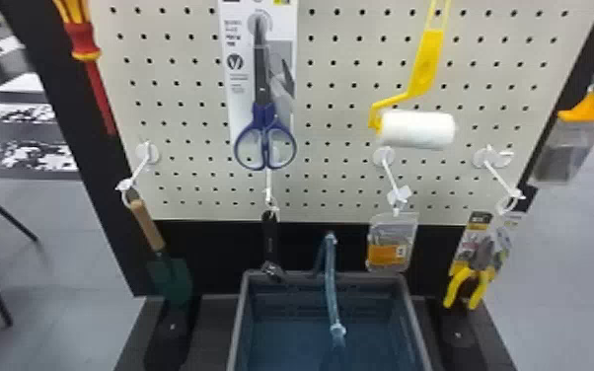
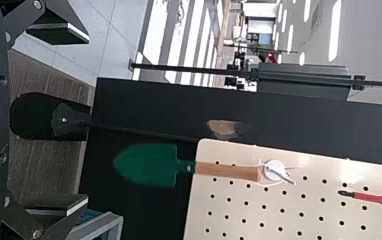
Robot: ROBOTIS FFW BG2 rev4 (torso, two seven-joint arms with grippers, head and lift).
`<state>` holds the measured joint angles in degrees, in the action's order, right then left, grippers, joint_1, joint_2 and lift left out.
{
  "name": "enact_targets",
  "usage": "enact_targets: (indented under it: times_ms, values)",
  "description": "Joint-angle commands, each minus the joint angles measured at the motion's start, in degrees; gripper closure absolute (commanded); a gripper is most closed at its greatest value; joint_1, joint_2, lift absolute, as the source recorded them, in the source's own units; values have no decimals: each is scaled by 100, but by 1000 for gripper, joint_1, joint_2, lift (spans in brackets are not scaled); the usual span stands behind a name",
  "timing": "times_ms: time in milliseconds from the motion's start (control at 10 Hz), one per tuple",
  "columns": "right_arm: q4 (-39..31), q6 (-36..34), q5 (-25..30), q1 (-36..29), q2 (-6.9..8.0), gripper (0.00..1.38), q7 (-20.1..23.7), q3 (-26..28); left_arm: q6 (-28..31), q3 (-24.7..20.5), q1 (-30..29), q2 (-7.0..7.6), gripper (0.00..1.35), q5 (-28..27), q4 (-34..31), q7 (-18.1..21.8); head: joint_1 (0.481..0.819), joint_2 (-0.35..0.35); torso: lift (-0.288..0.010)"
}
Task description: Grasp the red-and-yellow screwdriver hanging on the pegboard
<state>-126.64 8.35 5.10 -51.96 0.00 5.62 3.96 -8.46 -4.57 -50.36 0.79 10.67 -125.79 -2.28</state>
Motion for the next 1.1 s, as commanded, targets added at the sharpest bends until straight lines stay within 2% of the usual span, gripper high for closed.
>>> enact_targets:
  times_ms: [0,700,1000]
  values:
    - [0,0,0,0,5,234,0,0,3,0,0,0,174,-4,0,0,549,0,-100]
    - [14,0,-9,0,5,236,0,0,12,9,12,0,174,-118,-56,0,549,0,-100]
    - [28,0,-9,-12,5,236,0,0,363,-79,74,27,174,-118,-436,70,549,0,-100]
